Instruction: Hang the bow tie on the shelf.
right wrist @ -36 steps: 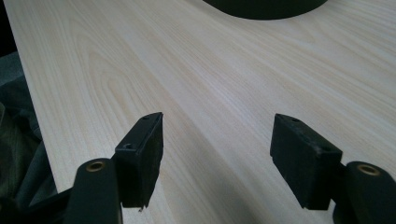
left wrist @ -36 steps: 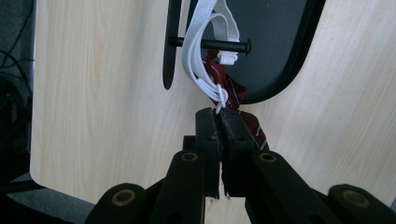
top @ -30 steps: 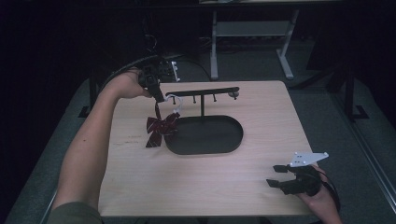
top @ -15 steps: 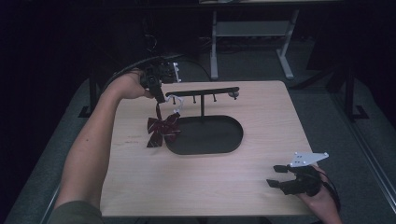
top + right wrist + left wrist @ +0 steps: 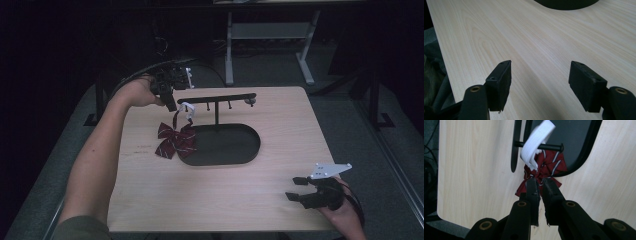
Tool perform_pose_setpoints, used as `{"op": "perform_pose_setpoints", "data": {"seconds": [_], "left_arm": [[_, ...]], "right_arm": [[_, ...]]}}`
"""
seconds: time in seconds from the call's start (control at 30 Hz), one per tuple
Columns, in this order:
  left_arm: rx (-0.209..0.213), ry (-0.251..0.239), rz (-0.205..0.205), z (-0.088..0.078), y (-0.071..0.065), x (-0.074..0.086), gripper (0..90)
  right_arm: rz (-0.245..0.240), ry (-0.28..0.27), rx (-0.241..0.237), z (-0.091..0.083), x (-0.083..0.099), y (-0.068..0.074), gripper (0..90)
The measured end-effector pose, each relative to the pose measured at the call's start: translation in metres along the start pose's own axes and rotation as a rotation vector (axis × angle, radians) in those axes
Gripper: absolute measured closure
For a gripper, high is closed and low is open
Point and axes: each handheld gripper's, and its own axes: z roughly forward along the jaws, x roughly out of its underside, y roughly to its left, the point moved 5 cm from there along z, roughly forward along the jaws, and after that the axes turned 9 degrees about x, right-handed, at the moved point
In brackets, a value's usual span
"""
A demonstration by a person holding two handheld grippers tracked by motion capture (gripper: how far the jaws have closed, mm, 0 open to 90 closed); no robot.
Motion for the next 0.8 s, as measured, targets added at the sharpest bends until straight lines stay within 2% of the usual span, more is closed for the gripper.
{"op": "perform_pose_setpoints", "data": {"seconds": [0.4,0.57,0.8], "left_arm": [[0.031,0.002,0.023,0.005,-0.014,0.006,81.6],[0.029,0.010,0.026,0.007,-0.018,0.010,80.7],[0.025,-0.011,0.038,0.005,-0.025,0.013,80.3]], "right_arm": [[0.001,0.005,-0.005,0.001,0.000,0.001,34.2],[-0.002,0.002,-0.003,0.001,0.000,0.000,34.2],[0.007,0.007,-0.001,0.002,0.000,-0.001,34.2]]}}
